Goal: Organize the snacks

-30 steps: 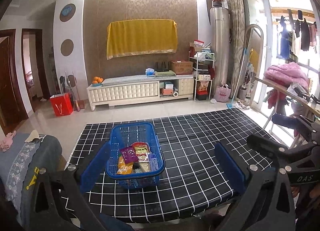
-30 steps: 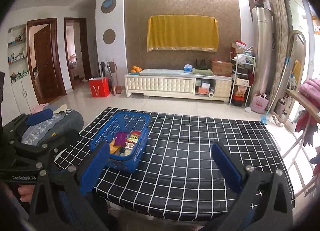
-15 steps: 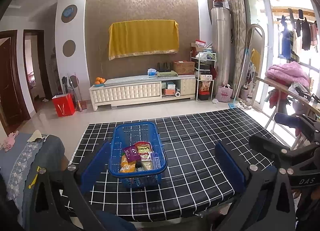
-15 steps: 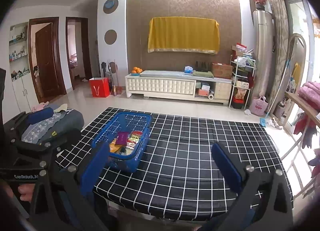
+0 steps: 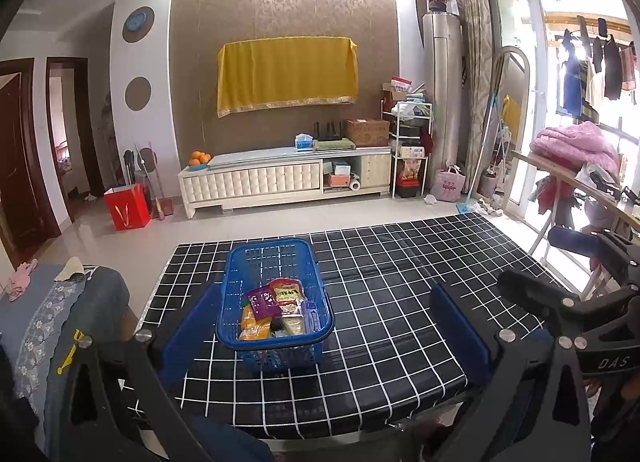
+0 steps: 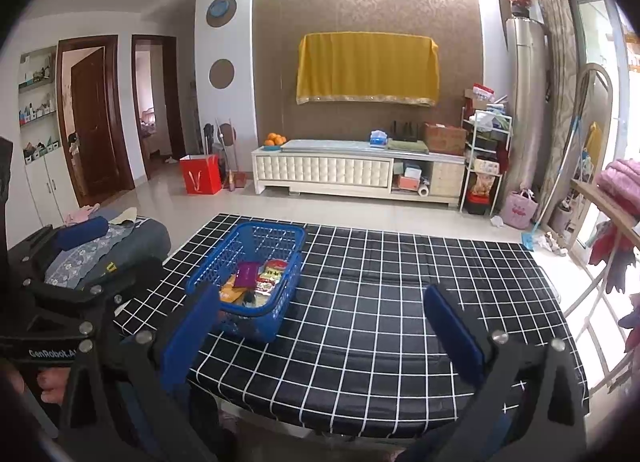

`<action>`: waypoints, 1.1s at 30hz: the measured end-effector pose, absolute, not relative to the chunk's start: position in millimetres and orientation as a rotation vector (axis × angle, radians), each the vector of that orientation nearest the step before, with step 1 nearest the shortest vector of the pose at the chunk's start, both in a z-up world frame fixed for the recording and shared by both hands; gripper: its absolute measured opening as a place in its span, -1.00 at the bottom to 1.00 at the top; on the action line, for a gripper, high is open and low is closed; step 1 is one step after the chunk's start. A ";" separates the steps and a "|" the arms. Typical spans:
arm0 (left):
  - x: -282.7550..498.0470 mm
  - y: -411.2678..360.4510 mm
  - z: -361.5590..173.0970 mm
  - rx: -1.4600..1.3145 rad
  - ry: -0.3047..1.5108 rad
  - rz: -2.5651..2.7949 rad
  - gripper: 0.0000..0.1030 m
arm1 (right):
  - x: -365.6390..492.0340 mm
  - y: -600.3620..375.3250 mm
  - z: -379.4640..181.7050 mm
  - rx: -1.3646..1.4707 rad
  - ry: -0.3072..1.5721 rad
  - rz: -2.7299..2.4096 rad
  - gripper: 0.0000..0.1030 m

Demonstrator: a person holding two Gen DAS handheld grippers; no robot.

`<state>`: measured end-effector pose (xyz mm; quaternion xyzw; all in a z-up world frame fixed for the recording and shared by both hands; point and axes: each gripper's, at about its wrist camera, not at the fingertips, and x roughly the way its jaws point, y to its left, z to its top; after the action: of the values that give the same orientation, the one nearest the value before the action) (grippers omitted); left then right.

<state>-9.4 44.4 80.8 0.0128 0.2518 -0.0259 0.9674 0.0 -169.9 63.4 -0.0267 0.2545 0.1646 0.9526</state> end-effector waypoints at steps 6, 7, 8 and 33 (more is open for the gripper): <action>-10.2 45.7 81.5 0.020 0.505 -0.046 1.00 | -0.4 -169.9 63.6 -0.054 0.517 0.334 1.00; -10.2 45.5 81.7 0.021 0.504 -0.043 1.00 | -0.3 -170.3 63.7 -0.053 0.517 0.334 1.00; -10.7 45.1 81.8 0.024 0.502 -0.041 1.00 | 0.0 -170.3 64.1 -0.054 0.518 0.334 1.00; -11.3 47.7 82.4 0.014 0.506 -0.036 1.00 | -0.9 -164.4 62.7 -0.060 0.525 0.337 1.00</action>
<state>-11.3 47.7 82.4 0.0068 0.2501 -0.0180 0.9680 -0.9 -164.4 62.7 -0.0297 0.2582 0.1659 0.9513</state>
